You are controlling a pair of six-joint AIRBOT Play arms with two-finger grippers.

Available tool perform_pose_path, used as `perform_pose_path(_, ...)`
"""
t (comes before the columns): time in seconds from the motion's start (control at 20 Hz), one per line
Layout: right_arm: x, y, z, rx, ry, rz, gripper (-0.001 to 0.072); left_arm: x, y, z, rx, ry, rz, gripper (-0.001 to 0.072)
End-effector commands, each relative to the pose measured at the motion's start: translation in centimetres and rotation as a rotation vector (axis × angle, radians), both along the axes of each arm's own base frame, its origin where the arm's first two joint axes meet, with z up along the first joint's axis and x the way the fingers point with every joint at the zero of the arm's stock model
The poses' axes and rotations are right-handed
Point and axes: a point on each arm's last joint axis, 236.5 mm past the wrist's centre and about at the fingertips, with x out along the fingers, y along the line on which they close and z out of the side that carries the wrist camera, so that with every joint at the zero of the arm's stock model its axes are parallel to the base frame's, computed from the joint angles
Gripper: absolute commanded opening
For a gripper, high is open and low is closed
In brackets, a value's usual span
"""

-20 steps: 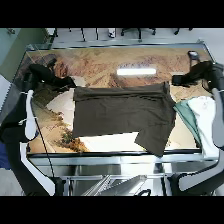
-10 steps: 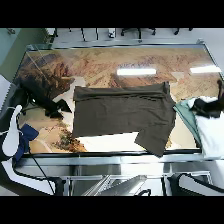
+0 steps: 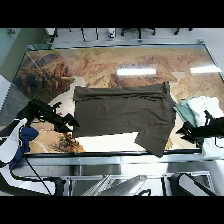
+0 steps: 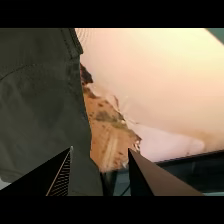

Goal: Fold the shirts.

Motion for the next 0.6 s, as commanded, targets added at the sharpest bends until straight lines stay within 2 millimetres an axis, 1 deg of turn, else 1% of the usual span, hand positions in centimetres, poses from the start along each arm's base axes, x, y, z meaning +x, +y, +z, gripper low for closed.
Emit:
perform_pose_path(0.0, -0.7, 1.2, -0.5, 0.039, 0.007, 0.003, 0.0396, -0.9, 0.0, -0.4, 0.006, 0.017, -0.021, 0.06)
perform_pose_path(0.05, -0.7, 1.2, -0.5, 0.042, 0.005, 0.001, 0.0395, -0.9, 0.0, -0.4, 0.007, 0.015, -0.021, 0.06)
perform_pose_path(0.2, -1.0, 1.6, -0.6, 0.055, 0.015, 0.003, 0.0396, -0.5, -1.2, -0.6, 0.007, -0.009, -0.035, 0.0598)
perform_pose_path(0.25, -1.1, 1.5, -0.9, 0.05, 0.015, -0.004, 0.0396, -0.3, -1.7, -0.7, 0.014, -0.022, -0.047, 0.0461)
perform_pose_path(0.3, -1.0, 1.4, -1.4, 0.039, 0.011, -0.017, 0.0396, -0.2, -2.3, -0.9, 0.017, -0.043, -0.072, 0.0123)
perform_pose_path(0.35, -1.0, 1.4, -1.8, 0.035, 0.008, -0.03, 0.0396, -0.1, -2.8, -0.8, 0.016, -0.06, -0.1, 0.0016)
perform_pose_path(0.45, -0.5, 1.5, -2.2, 0.044, -0.011, -0.042, 0.0396, 0.6, -3.1, -0.3, 0.022, -0.088, -0.128, 0.0016)
perform_pose_path(0.55, 0.4, 2.3, -2.2, 0.093, -0.042, -0.048, 0.0396, 1.6, -2.9, 0.5, 0.021, -0.112, -0.125, 0.0016)
